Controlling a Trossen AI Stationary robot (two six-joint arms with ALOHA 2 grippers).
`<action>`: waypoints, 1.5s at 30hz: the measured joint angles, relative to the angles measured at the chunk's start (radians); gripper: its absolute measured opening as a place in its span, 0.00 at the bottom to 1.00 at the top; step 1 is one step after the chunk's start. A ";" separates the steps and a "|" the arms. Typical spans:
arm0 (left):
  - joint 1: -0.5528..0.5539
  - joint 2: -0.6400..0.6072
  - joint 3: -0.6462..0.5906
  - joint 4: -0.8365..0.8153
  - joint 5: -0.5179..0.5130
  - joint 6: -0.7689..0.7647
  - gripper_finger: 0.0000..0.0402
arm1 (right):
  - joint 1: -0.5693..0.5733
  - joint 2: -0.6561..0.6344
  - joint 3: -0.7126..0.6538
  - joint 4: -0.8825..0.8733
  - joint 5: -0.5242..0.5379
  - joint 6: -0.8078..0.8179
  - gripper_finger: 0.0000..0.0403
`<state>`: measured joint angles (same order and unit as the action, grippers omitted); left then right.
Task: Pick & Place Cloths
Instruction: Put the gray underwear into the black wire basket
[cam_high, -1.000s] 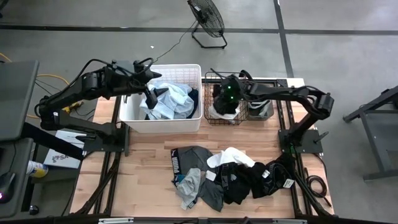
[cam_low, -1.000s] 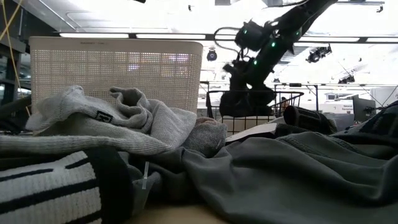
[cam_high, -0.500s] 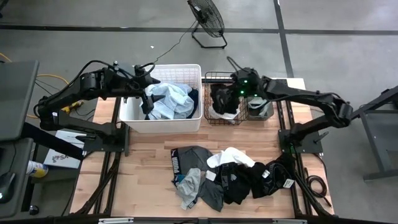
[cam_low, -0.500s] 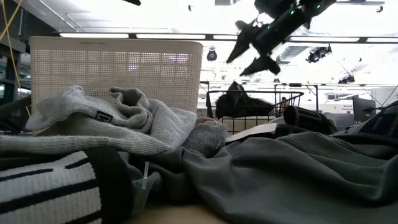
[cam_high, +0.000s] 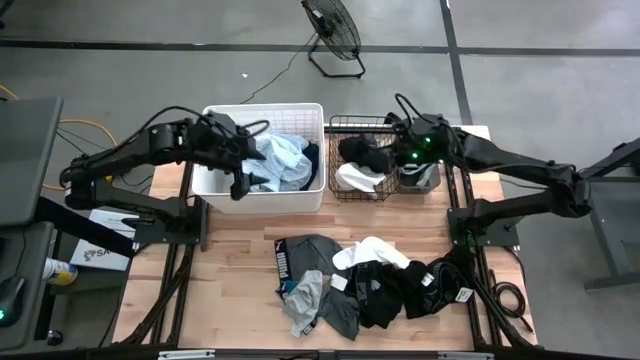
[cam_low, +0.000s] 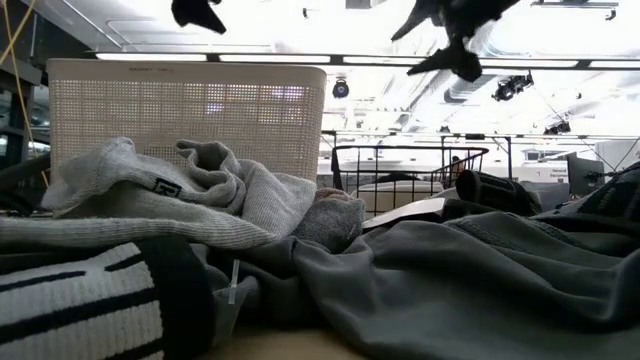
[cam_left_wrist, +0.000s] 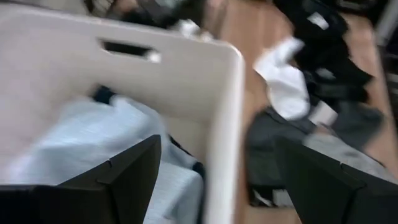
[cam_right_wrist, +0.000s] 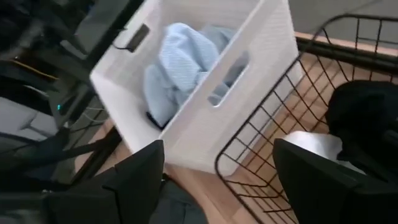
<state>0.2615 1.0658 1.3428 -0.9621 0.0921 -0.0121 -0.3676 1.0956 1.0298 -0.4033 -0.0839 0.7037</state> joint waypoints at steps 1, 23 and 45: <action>0.000 0.000 -0.016 0.000 0.036 -0.002 0.76 | 0.019 -0.013 0.000 -0.001 0.011 -0.003 0.72; -0.521 0.195 -0.269 0.216 -0.126 -0.124 0.76 | 0.255 -0.079 0.000 -0.012 0.080 -0.199 0.72; -0.557 0.608 -0.268 0.282 -0.225 -0.175 0.76 | 0.272 -0.078 0.000 -0.083 0.081 -0.240 0.72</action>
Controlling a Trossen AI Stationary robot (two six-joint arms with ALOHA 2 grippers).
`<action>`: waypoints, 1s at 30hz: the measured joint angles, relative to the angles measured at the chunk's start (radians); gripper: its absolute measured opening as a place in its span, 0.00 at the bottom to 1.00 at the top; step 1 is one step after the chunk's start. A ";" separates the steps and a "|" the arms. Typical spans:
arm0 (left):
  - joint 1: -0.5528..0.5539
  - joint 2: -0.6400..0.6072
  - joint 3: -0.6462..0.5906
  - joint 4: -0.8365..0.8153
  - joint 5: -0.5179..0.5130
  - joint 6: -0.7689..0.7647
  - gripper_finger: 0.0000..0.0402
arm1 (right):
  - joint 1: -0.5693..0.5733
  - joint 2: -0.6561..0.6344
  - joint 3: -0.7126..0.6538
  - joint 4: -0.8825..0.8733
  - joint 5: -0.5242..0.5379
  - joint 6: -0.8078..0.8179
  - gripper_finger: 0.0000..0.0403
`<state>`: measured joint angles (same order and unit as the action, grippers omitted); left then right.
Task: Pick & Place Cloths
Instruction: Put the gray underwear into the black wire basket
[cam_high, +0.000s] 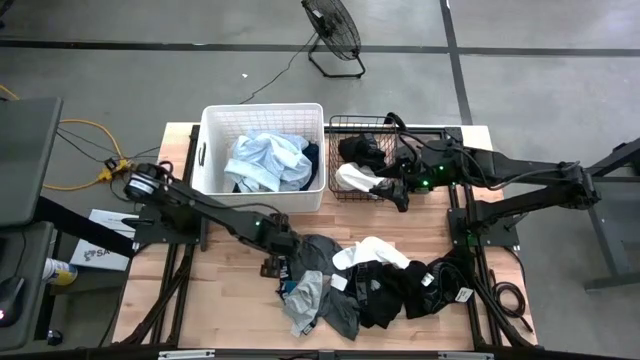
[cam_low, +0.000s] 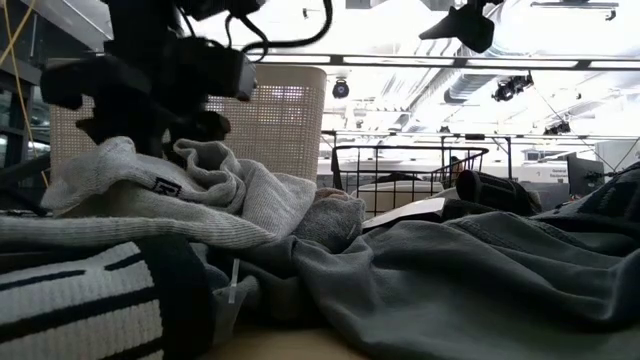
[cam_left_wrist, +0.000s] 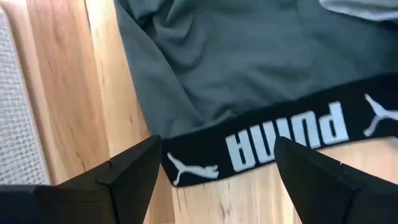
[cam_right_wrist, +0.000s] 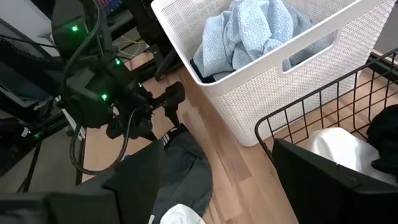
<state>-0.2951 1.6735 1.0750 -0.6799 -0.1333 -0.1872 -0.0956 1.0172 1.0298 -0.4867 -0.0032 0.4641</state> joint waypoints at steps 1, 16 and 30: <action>0.000 0.009 0.000 0.003 0.000 -0.001 0.76 | 0.000 0.000 0.000 -0.004 0.000 0.000 0.72; 0.000 0.126 0.002 0.041 -0.023 -0.116 0.70 | 0.000 0.000 0.000 -0.011 0.000 0.000 0.72; 0.000 0.130 0.001 -0.008 -0.026 -0.292 0.05 | 0.000 0.000 0.000 -0.024 0.000 0.001 0.72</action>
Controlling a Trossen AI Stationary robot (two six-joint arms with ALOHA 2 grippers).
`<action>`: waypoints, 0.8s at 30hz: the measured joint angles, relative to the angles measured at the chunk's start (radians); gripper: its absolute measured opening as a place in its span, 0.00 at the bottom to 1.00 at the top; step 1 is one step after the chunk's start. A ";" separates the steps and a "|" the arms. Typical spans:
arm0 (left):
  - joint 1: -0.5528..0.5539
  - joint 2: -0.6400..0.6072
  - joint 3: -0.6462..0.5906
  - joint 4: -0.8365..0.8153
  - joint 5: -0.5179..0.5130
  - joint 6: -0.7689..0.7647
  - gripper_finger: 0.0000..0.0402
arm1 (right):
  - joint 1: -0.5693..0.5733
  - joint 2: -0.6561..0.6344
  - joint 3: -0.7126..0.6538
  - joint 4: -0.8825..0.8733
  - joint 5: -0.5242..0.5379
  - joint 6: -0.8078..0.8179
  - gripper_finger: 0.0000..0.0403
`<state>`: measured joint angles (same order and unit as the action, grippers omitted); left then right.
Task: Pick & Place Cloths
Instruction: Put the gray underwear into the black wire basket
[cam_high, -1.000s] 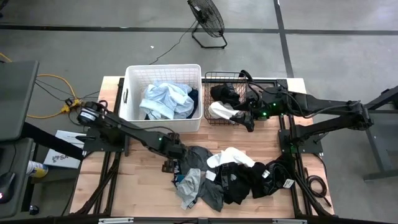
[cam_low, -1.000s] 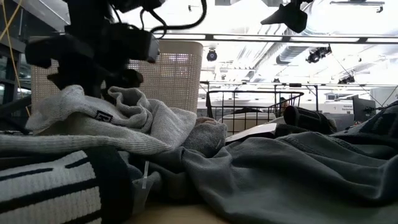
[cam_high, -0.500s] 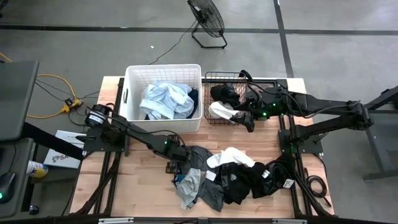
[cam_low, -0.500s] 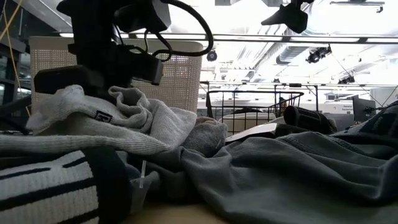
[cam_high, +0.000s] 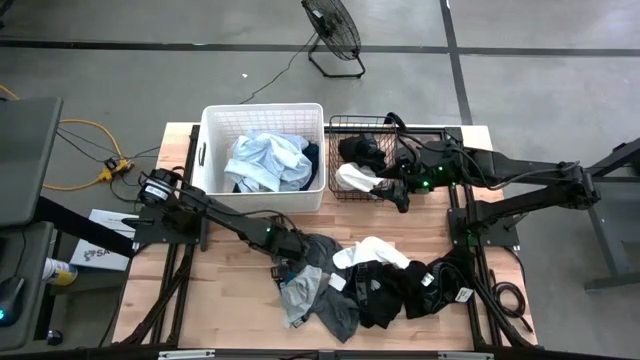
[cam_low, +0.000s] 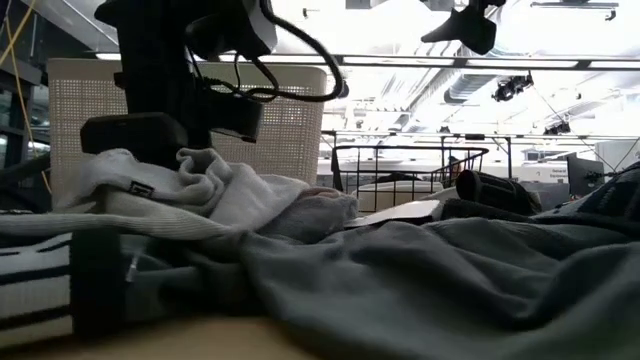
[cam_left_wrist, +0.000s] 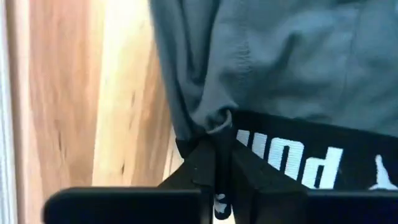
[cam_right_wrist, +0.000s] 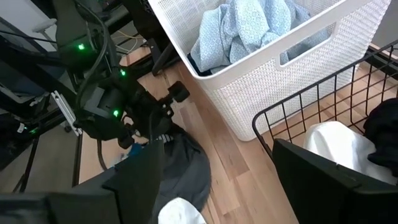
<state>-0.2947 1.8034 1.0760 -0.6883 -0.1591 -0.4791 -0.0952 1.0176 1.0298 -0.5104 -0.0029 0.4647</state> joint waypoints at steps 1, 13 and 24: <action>0.000 0.000 0.000 -0.016 0.000 -0.020 0.04 | 0.000 0.000 0.000 -0.007 0.000 0.001 0.72; 0.000 -0.190 0.068 -0.283 0.019 -0.076 0.01 | 0.000 0.000 0.000 -0.015 0.000 0.001 0.72; -0.001 -0.352 0.277 -0.431 -0.018 -0.078 0.01 | 0.000 0.001 0.000 -0.017 0.000 0.001 0.72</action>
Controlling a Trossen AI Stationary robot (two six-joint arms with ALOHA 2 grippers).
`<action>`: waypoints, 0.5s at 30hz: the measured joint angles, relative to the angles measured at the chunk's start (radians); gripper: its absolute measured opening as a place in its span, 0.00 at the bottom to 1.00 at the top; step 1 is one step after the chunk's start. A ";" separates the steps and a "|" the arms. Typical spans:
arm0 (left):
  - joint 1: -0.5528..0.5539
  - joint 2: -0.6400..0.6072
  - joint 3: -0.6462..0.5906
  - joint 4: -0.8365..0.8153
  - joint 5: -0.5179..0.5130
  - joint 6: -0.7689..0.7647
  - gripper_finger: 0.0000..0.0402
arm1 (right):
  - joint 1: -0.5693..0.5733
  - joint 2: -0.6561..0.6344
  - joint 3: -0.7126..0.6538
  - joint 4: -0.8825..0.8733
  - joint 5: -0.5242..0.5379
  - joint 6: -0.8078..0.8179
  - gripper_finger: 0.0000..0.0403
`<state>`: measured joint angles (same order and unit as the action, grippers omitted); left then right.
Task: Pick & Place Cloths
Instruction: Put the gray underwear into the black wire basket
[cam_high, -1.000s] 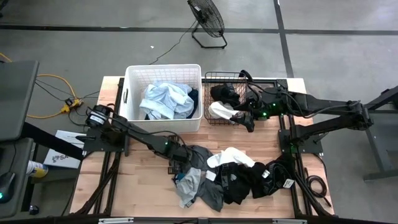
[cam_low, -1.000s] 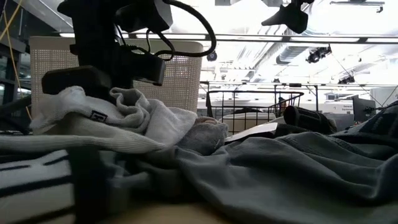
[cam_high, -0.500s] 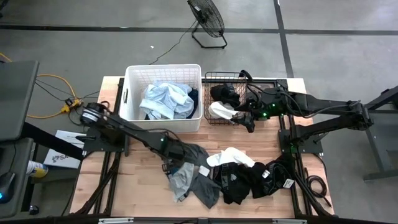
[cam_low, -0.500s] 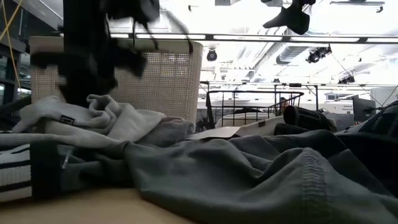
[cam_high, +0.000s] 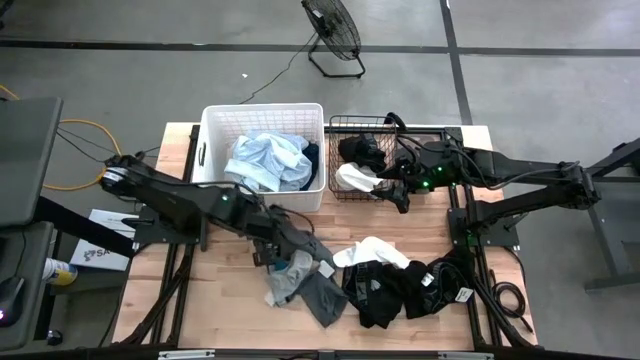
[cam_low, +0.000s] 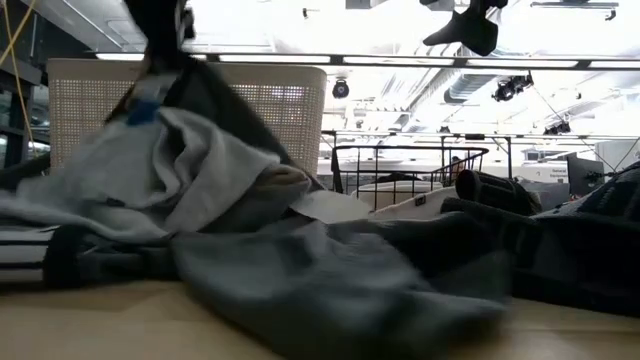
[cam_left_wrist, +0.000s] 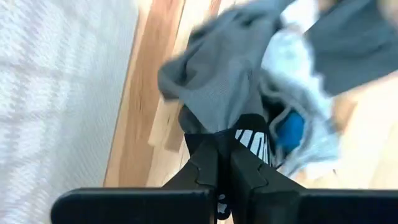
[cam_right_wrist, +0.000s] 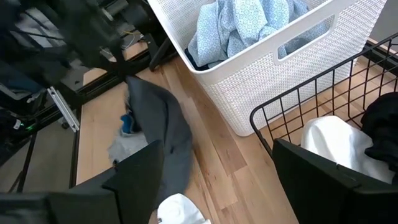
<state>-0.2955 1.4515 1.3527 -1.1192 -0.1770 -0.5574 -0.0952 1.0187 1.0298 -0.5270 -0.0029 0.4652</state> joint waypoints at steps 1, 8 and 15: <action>0.000 -0.005 0.025 -0.007 -0.009 0.003 0.01 | 0.000 0.000 0.000 0.000 0.000 0.000 0.72; 0.000 -0.009 0.227 -0.006 -0.065 0.092 0.01 | 0.000 0.000 0.000 0.000 0.000 -0.002 0.72; 0.000 -0.009 0.327 0.111 -0.144 0.184 0.01 | 0.000 0.000 0.000 0.001 0.000 -0.007 0.72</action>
<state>-0.2951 1.4422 1.6798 -1.0080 -0.3206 -0.3739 -0.0952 1.0191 1.0298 -0.5263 -0.0028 0.4583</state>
